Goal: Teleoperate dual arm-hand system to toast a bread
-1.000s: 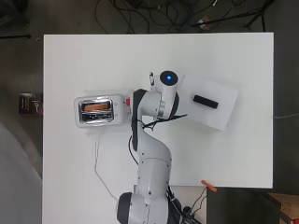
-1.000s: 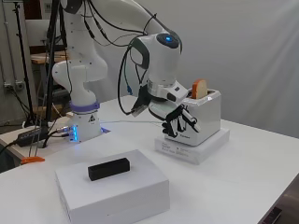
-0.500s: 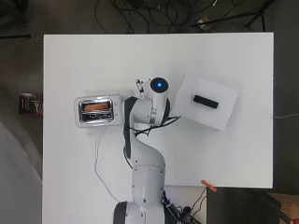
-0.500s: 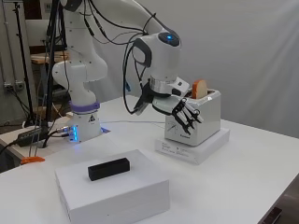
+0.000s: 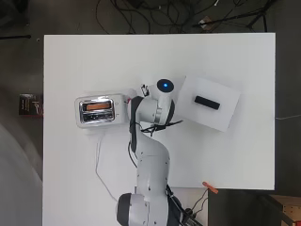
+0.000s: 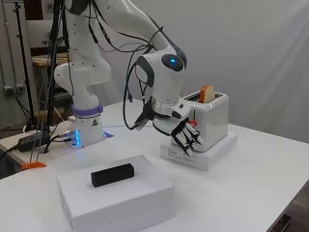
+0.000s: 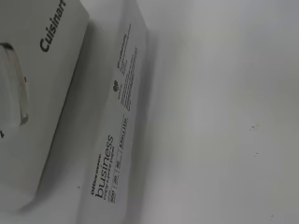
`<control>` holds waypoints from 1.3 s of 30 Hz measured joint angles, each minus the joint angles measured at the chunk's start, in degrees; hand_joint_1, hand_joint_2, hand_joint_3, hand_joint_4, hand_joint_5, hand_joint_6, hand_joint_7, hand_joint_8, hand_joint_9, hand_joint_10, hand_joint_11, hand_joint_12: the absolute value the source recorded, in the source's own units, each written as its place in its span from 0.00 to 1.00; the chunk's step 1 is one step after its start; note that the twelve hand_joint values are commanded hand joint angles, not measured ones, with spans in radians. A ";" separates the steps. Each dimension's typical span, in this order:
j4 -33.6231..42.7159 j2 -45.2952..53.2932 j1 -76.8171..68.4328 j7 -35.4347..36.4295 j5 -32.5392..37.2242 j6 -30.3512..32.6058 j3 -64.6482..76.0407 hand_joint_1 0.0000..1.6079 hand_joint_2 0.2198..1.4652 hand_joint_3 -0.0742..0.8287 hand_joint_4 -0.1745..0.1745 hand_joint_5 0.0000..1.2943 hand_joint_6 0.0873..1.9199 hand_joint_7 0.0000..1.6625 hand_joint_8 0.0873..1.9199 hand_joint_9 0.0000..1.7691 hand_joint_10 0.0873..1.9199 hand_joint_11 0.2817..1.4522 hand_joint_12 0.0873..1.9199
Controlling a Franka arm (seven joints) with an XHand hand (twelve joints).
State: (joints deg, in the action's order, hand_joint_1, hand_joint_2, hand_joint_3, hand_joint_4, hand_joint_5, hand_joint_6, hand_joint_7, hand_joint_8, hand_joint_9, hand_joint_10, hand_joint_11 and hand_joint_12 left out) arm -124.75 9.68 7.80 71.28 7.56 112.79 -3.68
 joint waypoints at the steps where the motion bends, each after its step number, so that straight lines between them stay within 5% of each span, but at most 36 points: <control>1: 0.54 0.69 -0.01 -0.69 0.25 0.12 0.20 0.10 0.63 0.08 0.25 0.23 0.00 0.41 0.00 0.50 0.00 0.29 0.00; 3: 1.56 1.76 0.00 -1.11 0.49 0.19 0.40 0.10 0.63 0.08 0.22 0.23 0.00 0.53 0.00 0.61 0.00 0.40 0.00; 5: 1.87 2.84 0.00 -1.22 0.68 -0.18 0.58 0.12 0.62 0.08 0.21 0.23 0.00 0.62 0.00 0.63 0.20 0.43 0.11; 7: 1.65 4.83 0.05 -0.93 1.34 -0.56 0.87 0.13 0.60 0.08 0.21 0.23 0.00 0.67 0.00 0.58 0.46 0.35 0.35; 9: 1.18 6.25 0.05 -0.96 1.57 -1.05 1.03 0.13 0.60 0.08 0.20 0.21 0.00 0.57 0.34 0.55 0.67 0.28 0.61; 11: 0.73 7.06 0.10 -0.83 1.89 -0.83 1.27 0.14 0.59 0.08 0.19 0.19 0.00 0.48 0.57 0.53 0.76 0.25 0.70; 15: 1.37 8.22 0.21 -0.32 2.88 -1.77 1.60 0.13 0.59 0.08 0.16 0.15 0.00 0.45 0.76 0.55 0.85 0.27 0.79; 27: -1.93 -0.92 -0.24 1.98 2.99 -0.96 0.61 0.10 0.56 0.08 0.18 0.18 0.00 0.49 0.97 0.60 0.99 0.33 0.92; 33: -3.25 -4.48 -0.36 5.60 3.57 -1.10 0.55 0.11 0.56 0.09 0.15 0.19 0.00 0.49 1.00 0.61 1.00 0.36 0.94; 39: 0.60 -4.17 -0.85 0.78 3.40 -2.14 -0.31 0.09 0.64 0.10 0.14 0.18 0.00 0.58 1.00 0.74 1.00 0.55 1.00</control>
State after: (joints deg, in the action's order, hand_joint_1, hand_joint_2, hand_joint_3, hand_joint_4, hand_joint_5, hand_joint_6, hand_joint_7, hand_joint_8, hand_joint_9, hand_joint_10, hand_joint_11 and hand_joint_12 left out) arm -124.16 5.51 6.95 72.06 10.95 110.65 -4.00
